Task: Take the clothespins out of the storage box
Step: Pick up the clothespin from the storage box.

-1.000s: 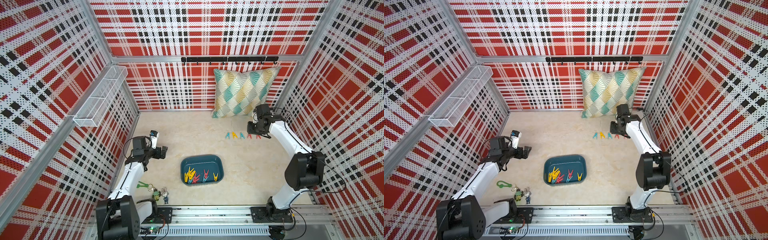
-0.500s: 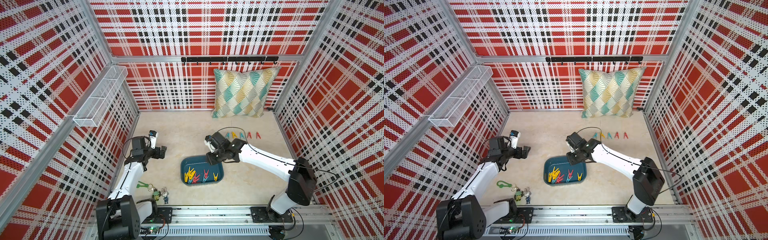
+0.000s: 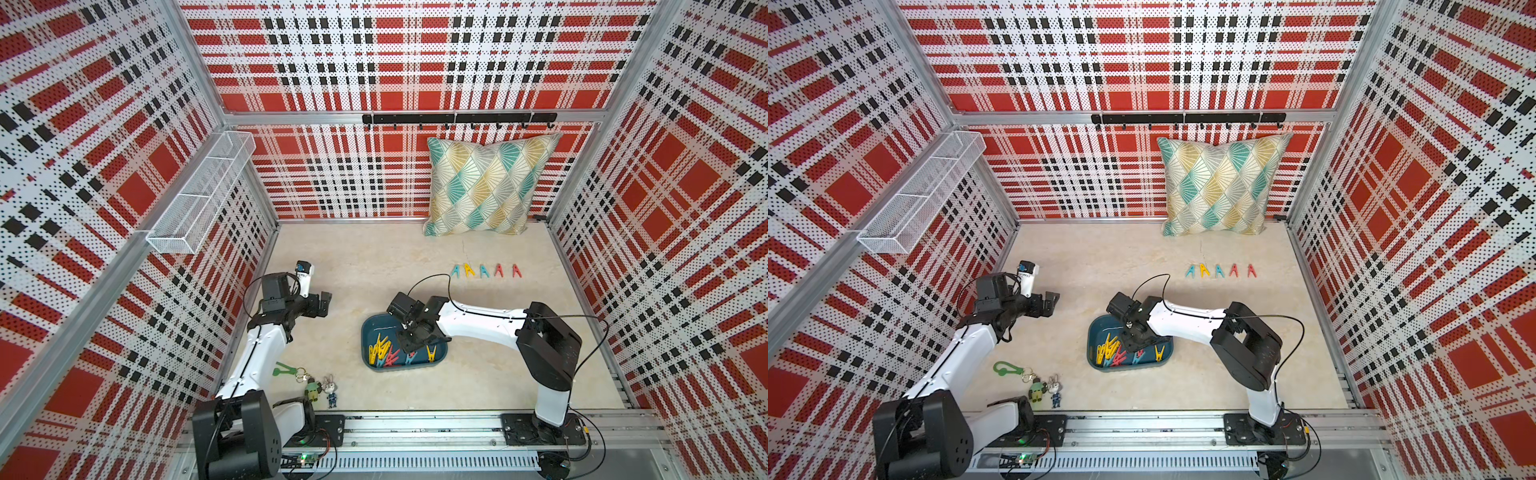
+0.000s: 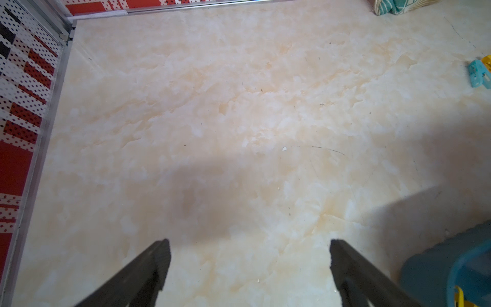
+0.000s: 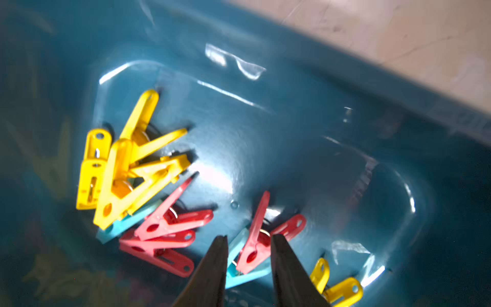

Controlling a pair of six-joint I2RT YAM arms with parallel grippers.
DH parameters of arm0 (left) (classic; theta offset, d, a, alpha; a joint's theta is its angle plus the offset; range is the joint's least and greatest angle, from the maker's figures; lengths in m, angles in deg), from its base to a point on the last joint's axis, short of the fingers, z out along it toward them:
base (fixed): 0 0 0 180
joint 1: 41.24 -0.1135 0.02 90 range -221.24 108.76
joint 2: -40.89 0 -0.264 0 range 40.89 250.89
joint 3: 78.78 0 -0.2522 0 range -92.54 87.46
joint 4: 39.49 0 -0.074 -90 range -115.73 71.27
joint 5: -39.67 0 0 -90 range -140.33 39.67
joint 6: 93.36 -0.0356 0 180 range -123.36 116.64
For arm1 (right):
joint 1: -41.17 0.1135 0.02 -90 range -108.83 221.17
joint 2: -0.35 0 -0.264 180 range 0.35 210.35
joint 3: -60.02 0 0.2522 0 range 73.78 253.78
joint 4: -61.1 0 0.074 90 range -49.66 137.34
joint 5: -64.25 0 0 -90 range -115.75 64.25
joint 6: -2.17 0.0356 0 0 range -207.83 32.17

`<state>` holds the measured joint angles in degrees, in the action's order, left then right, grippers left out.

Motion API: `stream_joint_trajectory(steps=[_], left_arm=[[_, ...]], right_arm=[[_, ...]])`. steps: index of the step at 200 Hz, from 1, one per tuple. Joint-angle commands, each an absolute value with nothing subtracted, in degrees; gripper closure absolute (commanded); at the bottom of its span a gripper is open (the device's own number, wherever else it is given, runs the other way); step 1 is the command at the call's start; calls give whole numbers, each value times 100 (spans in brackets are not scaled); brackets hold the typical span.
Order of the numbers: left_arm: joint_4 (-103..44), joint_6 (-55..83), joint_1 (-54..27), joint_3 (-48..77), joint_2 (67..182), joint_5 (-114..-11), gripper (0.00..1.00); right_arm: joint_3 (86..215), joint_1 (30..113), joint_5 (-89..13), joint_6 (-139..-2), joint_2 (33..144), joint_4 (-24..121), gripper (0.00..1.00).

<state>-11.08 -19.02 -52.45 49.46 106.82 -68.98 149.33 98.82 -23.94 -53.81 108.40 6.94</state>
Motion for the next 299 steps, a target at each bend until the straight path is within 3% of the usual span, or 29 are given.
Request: stream_joint_trajectory(steps=[1, 88, 154, 199, 299], left_arm=[[-1123, -1950, -5302, 4852, 10627, -6931, 1], [-1114, -1927, -5302, 4835, 10601, -6931, 1], [-1114, -1936, -5298, 4835, 10598, -6932, 1], [-1115, -1935, -5314, 4835, 10584, -6922, 1], [-1114, -1934, -5311, 4836, 10584, -6931, 1]], right_arm=[[15068, 9920, -2197, -5284, 11003, 726, 66], [15093, 9952, -2155, -5302, 11342, 753, 70], [15382, 9992, -1932, -5371, 11371, 624, 93], [15490, 9995, -1717, -5412, 10902, 634, 100], [15739, 9932, -1430, -5557, 9956, 378, 100]])
